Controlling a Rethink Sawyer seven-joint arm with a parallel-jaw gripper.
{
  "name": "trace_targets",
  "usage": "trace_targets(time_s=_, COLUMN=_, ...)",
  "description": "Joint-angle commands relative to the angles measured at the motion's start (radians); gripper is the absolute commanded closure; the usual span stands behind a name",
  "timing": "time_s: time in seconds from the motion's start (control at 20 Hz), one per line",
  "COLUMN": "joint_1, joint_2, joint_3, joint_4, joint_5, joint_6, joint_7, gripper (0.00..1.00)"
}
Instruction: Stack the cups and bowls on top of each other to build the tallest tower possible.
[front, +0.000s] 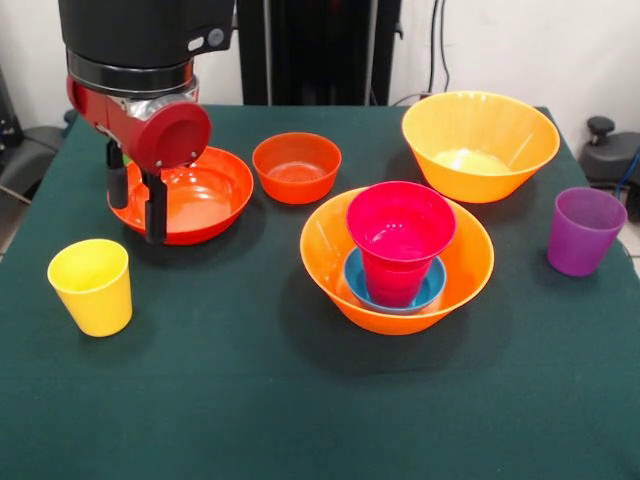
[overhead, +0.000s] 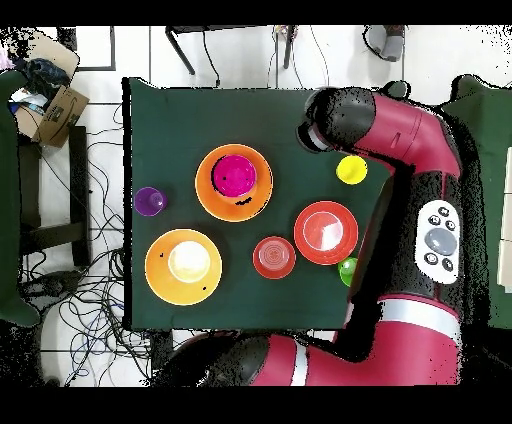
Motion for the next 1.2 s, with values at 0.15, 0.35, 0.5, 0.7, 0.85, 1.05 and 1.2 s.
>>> trace_targets(time_s=0.15, joint_1=0.046, joint_2=0.048, joint_3=0.045, joint_4=0.139, joint_5=0.059, joint_6=0.081, joint_7=0.137, gripper=0.00)
trace_targets(time_s=0.35, joint_1=0.037, joint_2=0.028, joint_3=0.061, joint_4=0.167, joint_5=0.026, joint_6=0.098, joint_7=-0.005, gripper=0.00)
trace_targets(time_s=0.5, joint_1=0.031, joint_2=0.011, joint_3=0.071, joint_4=0.200, joint_5=0.025, joint_6=0.100, joint_7=-0.033, gripper=0.00)
trace_targets(time_s=0.7, joint_1=0.030, joint_2=-0.008, joint_3=0.080, joint_4=0.234, joint_5=0.025, joint_6=0.129, joint_7=-0.058, gripper=0.00)
trace_targets(time_s=0.85, joint_1=0.022, joint_2=-0.029, joint_3=0.096, joint_4=0.268, joint_5=0.015, joint_6=0.146, joint_7=-0.112, gripper=0.00)
trace_targets(time_s=1.05, joint_1=-0.005, joint_2=-0.082, joint_3=0.153, joint_4=0.355, joint_5=-0.052, joint_6=0.063, joint_7=-0.292, gripper=0.00)
trace_targets(time_s=1.2, joint_1=-0.023, joint_2=-0.123, joint_3=0.188, joint_4=0.420, joint_5=-0.099, joint_6=0.030, joint_7=-0.390, gripper=0.00)
